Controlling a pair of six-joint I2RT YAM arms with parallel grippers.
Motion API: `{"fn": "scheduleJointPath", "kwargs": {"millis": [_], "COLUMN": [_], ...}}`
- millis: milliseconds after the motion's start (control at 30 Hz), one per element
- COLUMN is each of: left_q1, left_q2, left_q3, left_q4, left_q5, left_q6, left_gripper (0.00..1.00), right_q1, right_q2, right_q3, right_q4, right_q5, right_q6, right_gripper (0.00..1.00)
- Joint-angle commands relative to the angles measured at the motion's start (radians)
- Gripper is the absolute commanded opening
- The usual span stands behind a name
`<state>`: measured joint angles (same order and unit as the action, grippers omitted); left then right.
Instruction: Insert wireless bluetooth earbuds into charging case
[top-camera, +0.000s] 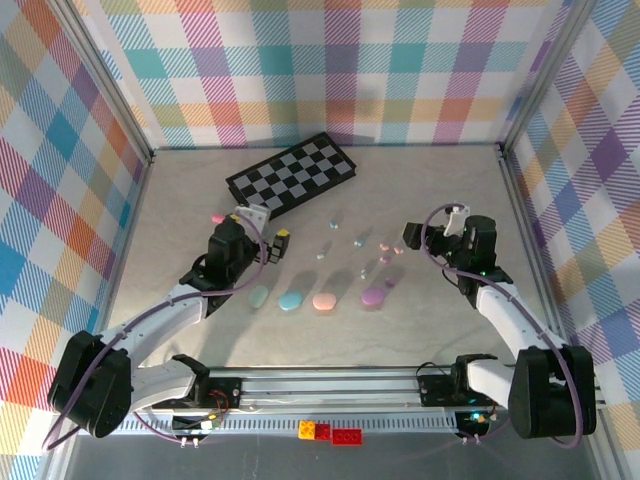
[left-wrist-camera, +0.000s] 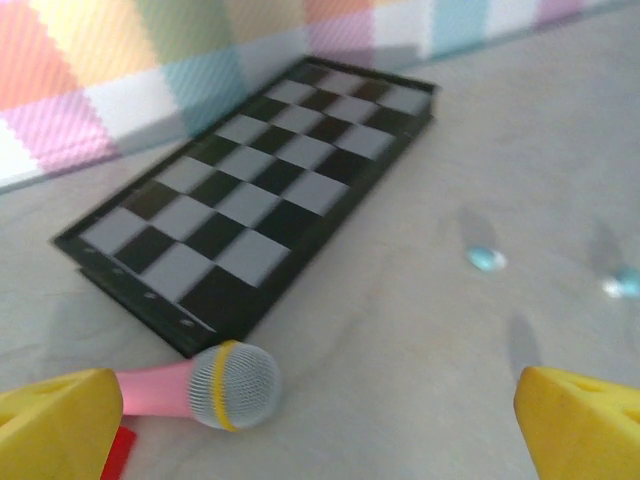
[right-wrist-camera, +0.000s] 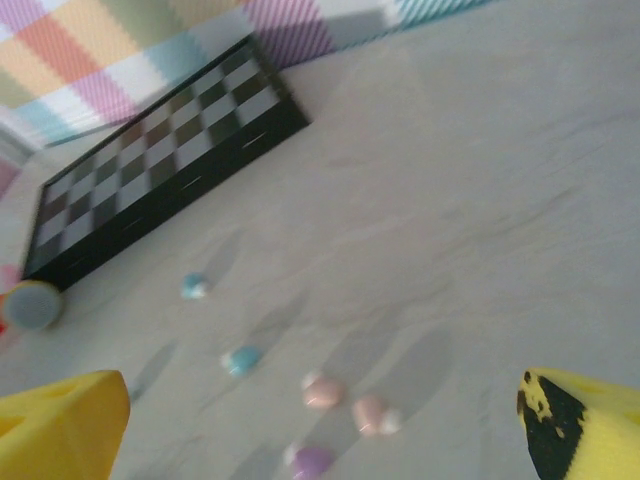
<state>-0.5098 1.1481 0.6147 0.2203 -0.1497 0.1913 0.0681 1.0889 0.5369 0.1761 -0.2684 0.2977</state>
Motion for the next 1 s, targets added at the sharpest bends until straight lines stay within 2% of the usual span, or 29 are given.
{"fn": "scheduleJointPath", "kwargs": {"millis": [0,100,233,433,633,767,967], "left_q1": [-0.089,-0.18,-0.243,-0.359,-0.375,-0.374,-0.372], "left_q2": [0.006,0.033,0.081,0.178,0.292,0.35,0.417], "left_q3": [0.053,0.066,0.104,0.128,0.146,0.159,0.228], "left_q4": [-0.176,-0.234,-0.311,-0.382,-0.355,-0.331,-0.415], "left_q5": [0.071,0.152,0.277,0.292,0.318,0.283,0.249], "left_q6": [0.08,0.146,0.162,0.26,0.319,0.357,0.402], "left_gripper": [1.0,1.0,1.0,0.99,0.84,0.82,0.77], "right_q1": [0.008,0.008,0.008,0.008,0.009,0.009,0.009], "right_q2": [-0.062,-0.11,-0.176,-0.239,-0.216,-0.219,-0.238], "right_q3": [-0.033,-0.068,-0.111,-0.11,-0.114,-0.115,-0.121], "right_q4": [-0.072,-0.107,-0.112,-0.197,-0.166,-0.167,-0.185], "right_q5": [-0.11,-0.123,-0.182,-0.176,-0.225,-0.237,-0.227], "right_q6": [0.109,0.156,0.243,0.223,0.249,0.251,0.248], "right_gripper": [0.99,0.99,0.99,0.99,0.99,0.99,0.99]}}
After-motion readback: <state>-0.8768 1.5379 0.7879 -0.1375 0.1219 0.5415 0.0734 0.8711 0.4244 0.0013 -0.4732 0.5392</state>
